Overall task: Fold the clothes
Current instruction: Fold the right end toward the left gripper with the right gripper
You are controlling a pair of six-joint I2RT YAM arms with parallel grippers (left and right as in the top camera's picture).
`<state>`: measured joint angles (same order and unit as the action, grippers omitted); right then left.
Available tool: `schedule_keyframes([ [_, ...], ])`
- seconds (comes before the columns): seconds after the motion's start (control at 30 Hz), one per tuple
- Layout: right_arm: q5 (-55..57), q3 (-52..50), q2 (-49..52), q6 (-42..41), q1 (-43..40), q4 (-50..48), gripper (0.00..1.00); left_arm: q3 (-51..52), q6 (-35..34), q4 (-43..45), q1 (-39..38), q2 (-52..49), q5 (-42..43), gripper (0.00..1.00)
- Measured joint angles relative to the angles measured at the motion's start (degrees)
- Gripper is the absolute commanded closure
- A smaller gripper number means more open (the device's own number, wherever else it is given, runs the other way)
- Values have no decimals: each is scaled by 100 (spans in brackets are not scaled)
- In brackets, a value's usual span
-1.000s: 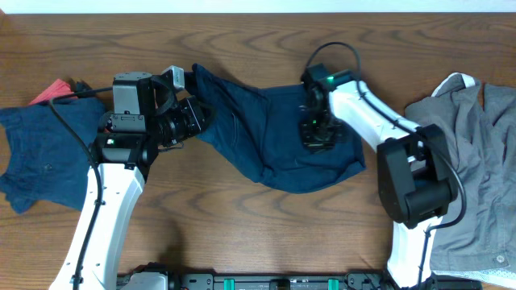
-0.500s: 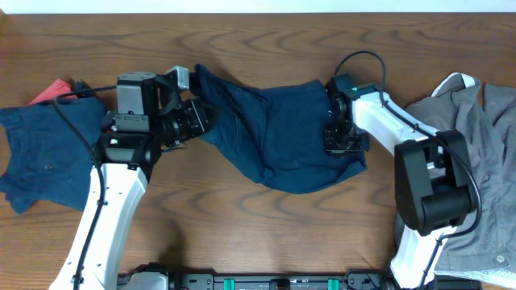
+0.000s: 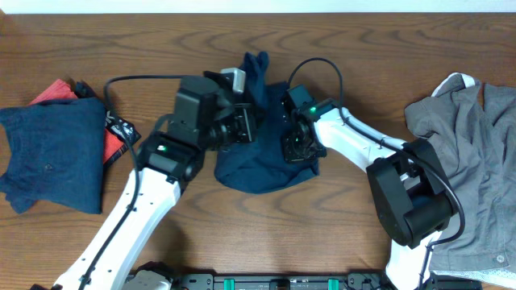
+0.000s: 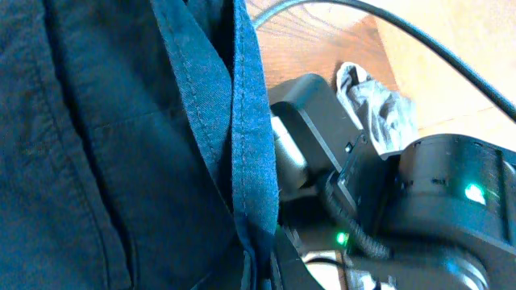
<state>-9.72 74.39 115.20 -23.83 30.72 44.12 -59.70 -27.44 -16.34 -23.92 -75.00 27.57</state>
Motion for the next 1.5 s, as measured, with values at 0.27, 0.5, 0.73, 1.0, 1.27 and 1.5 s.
schedule_keyframes([
  [0.27,-149,59,31,-223,35,326,88,0,-42,107,-251,-586,-236,70],
  [0.5,640,662,55,-293,-739,2065,85,0,42,125,-232,-651,-254,64],
  [0.73,1023,1486,-933,-210,-1873,2321,84,0,133,153,59,-651,-857,64],
  [1.0,-420,1543,-1567,542,-1727,1910,79,0,699,413,365,-1353,-1587,64],
  [1.27,-1014,321,-1366,444,-717,785,71,0,839,-109,540,-2684,-1659,64],
  [1.5,-1244,-1025,-1246,129,42,-378,72,-17,839,-1294,538,-2865,-1257,65],
])
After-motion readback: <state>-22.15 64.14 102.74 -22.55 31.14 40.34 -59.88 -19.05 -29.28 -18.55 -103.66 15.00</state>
